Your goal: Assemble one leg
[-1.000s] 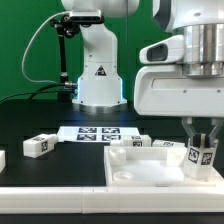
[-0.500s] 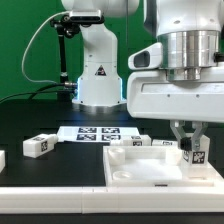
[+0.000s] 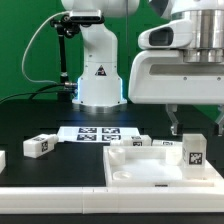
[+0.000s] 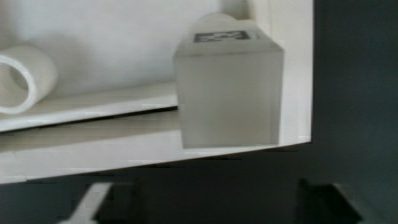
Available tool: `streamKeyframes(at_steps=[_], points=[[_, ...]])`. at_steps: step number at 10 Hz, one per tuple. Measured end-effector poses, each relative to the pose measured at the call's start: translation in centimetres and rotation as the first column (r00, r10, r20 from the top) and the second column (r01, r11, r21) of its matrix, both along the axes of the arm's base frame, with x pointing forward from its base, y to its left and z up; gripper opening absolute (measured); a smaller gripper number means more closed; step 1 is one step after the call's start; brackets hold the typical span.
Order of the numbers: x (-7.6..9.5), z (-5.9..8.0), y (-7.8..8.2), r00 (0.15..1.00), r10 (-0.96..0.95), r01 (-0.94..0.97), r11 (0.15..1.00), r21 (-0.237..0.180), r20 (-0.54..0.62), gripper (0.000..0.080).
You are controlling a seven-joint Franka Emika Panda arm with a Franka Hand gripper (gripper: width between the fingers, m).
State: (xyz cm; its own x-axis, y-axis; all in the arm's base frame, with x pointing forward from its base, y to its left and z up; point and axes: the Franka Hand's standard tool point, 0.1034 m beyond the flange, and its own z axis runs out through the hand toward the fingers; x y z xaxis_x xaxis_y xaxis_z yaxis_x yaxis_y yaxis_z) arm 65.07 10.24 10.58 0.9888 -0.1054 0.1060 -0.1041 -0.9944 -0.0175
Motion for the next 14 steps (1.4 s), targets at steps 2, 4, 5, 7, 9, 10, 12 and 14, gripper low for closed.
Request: streamKeyframes(at_steps=[2, 4, 5, 7, 9, 10, 12, 14], points=[[-0.9, -0.6, 0.1, 0.999, 0.019, -0.019, 1.000, 0.001, -0.047, 0.0605], [-1.9, -2.2, 0.1, 0.992, 0.017, -0.018, 1.000, -0.007, -0.123, 0.0640], [-2.2, -2.9, -0.1, 0.992, 0.016, -0.017, 1.000, -0.010, -0.125, 0.0647], [-2.1, -3.0, -0.1, 0.992, -0.020, 0.019, 1.000, -0.012, -0.121, 0.0649], [-2.1, -3.1, -0.1, 0.986, -0.119, 0.118, 0.993, -0.014, -0.121, 0.0621], [-2.1, -3.1, -0.1, 0.974, -0.192, 0.192, 0.981, -0.015, -0.121, 0.0484], [-2.2, -3.1, -0.1, 0.942, -0.313, 0.313, 0.949, -0.016, -0.120, 0.0350], [-2.2, -3.1, 0.0, 0.893, -0.435, 0.436, 0.900, -0.018, -0.119, 0.0285]])
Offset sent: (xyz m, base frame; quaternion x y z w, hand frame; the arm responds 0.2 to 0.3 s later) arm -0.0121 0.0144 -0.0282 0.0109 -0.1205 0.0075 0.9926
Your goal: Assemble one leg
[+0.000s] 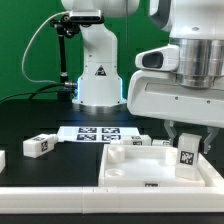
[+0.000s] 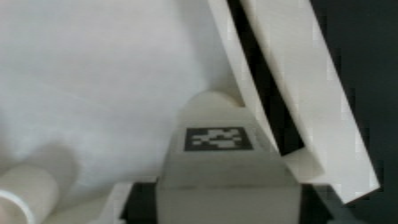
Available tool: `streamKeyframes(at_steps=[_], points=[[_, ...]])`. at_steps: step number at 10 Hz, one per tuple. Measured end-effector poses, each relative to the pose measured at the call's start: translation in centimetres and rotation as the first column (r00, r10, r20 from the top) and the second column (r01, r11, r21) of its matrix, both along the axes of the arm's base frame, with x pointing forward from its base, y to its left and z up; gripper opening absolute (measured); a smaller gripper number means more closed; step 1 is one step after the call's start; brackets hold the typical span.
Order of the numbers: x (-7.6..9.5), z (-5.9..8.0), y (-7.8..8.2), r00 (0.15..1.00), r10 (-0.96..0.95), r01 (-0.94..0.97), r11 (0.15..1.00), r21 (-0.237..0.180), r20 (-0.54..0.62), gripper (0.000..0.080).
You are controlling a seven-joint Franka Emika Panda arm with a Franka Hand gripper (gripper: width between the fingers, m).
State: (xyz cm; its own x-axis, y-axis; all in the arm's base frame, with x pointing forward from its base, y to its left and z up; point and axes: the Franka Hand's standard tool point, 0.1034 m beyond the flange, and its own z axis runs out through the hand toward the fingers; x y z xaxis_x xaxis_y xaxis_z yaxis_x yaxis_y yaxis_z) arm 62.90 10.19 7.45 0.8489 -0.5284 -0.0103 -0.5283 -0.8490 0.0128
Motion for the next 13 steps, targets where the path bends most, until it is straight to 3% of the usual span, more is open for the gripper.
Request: streamKeyframes(at_steps=[2, 4, 6, 8, 10, 11, 12, 13], points=[[0.32, -0.12, 0.09, 0.978, -0.203, 0.203, 0.979, 0.000, 0.039, 0.0285], [0.40, -0.09, 0.37, 0.891, -0.450, 0.450, 0.893, 0.014, 0.063, 0.0285], [0.88, -0.12, 0.77, 0.692, -0.719, 0.712, 0.694, 0.106, 0.066, 0.0285], [0.75, -0.14, 0.87, 0.414, -0.910, 0.895, 0.409, 0.181, 0.007, 0.0286], [0.74, -0.16, 0.76, 0.223, -0.973, 0.957, 0.206, 0.205, -0.064, 0.0287], [0.72, -0.17, 0.88, 0.206, -0.976, 0.961, 0.189, 0.204, -0.068, 0.0287], [0.71, -0.21, 0.86, 0.224, -0.972, 0.957, 0.207, 0.204, -0.064, 0.0367], [0.71, -0.20, 0.88, 0.274, -0.960, 0.944, 0.258, 0.208, -0.054, 0.0367]])
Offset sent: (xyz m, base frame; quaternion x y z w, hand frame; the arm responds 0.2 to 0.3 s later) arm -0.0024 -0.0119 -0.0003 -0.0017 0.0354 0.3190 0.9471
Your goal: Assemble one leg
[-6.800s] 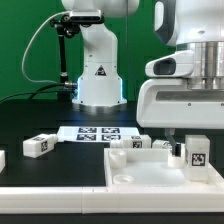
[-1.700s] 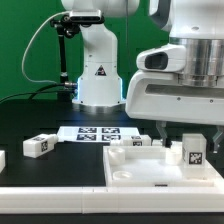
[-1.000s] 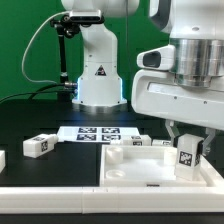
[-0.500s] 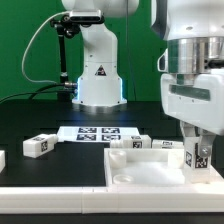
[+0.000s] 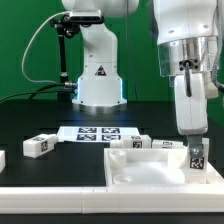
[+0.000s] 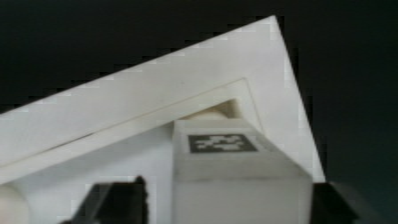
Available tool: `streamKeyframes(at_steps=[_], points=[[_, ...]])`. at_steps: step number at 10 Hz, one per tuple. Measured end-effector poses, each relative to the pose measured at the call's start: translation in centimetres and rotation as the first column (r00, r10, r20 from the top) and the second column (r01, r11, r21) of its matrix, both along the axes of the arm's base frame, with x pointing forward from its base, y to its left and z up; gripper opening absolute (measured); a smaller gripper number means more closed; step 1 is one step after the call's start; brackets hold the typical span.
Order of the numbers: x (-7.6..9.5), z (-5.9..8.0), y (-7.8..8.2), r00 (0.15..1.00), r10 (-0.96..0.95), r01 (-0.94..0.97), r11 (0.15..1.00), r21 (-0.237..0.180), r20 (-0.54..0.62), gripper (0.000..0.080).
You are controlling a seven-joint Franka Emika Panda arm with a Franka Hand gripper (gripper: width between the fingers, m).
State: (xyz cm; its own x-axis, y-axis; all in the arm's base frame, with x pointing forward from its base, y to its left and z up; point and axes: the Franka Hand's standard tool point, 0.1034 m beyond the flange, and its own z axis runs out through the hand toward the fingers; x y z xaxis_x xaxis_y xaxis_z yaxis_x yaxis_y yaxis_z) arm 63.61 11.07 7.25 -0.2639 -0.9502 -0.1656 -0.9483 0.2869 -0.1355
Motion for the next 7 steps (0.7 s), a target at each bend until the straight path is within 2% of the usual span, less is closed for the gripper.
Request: streamKeyframes(at_steps=[1, 2, 3, 4, 5, 7], points=[[0.2, 0.1, 0.2, 0.987, 0.161, -0.160, 0.987, -0.028, 0.020, 0.0563], [0.1, -0.3, 0.9, 0.934, 0.355, -0.352, 0.934, -0.067, 0.039, 0.0622], [0.0, -0.5, 1.2, 0.849, 0.526, -0.521, 0.848, -0.095, 0.044, 0.0622], [-0.7, -0.6, 2.0, 0.868, 0.495, -0.491, 0.866, -0.092, 0.036, 0.0645], [-0.8, -0.6, 2.3, 0.796, 0.604, -0.597, 0.793, -0.124, 0.034, 0.0645], [-0.7, -0.6, 1.8, 0.676, 0.737, -0.724, 0.669, -0.168, 0.023, 0.0649]])
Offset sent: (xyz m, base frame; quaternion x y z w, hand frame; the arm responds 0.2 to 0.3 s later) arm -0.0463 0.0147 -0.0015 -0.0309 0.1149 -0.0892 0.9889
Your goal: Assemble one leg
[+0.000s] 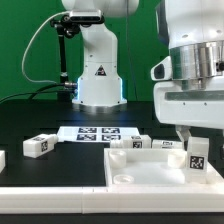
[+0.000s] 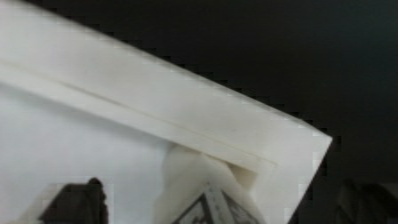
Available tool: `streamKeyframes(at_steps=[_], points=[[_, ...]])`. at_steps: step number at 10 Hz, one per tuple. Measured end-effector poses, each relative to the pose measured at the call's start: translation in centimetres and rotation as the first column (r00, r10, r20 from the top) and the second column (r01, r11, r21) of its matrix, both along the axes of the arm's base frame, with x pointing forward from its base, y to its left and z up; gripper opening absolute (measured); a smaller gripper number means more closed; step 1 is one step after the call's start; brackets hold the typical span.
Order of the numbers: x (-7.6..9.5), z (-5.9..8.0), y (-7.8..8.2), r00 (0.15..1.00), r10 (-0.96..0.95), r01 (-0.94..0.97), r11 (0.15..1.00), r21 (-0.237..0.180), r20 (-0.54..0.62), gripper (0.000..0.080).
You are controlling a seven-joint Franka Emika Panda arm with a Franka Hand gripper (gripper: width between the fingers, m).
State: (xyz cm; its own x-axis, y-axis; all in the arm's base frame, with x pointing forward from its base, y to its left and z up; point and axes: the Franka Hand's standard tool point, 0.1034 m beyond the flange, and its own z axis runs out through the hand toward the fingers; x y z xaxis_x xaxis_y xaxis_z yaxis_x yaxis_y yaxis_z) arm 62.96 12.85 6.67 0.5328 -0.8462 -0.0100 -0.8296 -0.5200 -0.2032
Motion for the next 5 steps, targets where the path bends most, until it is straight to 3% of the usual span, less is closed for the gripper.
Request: streamKeyframes(at_steps=[2, 3, 4, 5], points=[[0.9, 0.4, -1.4, 0.905, 0.425, -0.424, 0.901, -0.094, -0.010, 0.0649], [0.8, 0.2, -1.6, 0.847, 0.531, -0.529, 0.839, -0.123, -0.025, 0.0649], [0.7, 0.1, -1.5, 0.864, 0.503, -0.502, 0.857, -0.117, -0.026, 0.0649], [0.7, 0.1, -1.6, 0.864, 0.503, -0.502, 0.857, -0.118, -0.026, 0.0522]])
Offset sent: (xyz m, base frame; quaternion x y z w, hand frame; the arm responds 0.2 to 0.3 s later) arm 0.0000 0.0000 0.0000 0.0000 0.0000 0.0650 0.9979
